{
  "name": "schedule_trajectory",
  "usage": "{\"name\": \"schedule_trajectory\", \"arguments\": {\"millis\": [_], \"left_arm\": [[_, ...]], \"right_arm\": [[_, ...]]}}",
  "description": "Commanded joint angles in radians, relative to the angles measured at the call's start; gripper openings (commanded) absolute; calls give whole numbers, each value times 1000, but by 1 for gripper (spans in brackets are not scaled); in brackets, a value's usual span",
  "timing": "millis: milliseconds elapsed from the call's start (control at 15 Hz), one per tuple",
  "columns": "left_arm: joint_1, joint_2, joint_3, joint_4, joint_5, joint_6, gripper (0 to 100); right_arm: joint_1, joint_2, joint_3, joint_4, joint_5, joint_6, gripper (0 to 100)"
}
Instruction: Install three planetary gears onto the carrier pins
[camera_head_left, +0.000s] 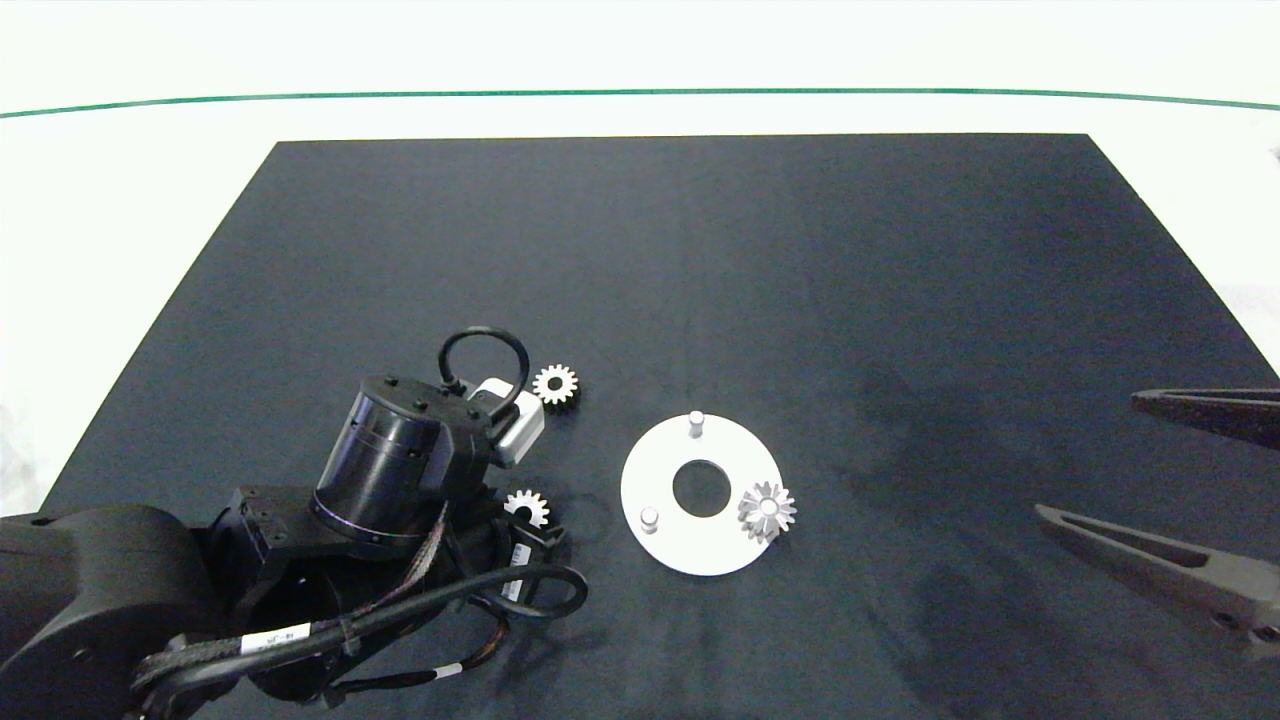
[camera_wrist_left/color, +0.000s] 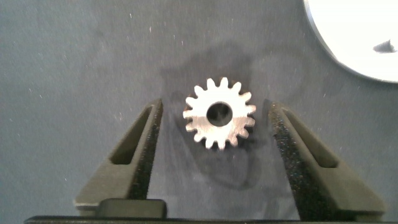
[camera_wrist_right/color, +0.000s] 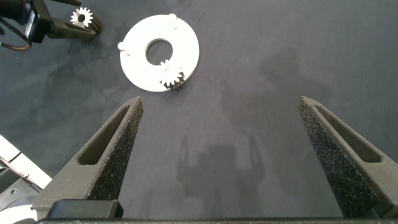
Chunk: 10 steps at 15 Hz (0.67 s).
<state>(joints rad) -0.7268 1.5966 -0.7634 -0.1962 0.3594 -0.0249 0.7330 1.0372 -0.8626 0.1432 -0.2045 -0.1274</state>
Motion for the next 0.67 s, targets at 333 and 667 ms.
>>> {"name": "schedule_trajectory", "arguments": {"millis": [333, 667], "left_arm": [[-10, 2, 10, 1, 3, 0, 51], [-10, 2, 12, -2, 3, 0, 42]], "right_arm": [[0, -3, 13, -2, -1, 29, 100], [0, -23, 20, -7, -6, 38, 100]]}}
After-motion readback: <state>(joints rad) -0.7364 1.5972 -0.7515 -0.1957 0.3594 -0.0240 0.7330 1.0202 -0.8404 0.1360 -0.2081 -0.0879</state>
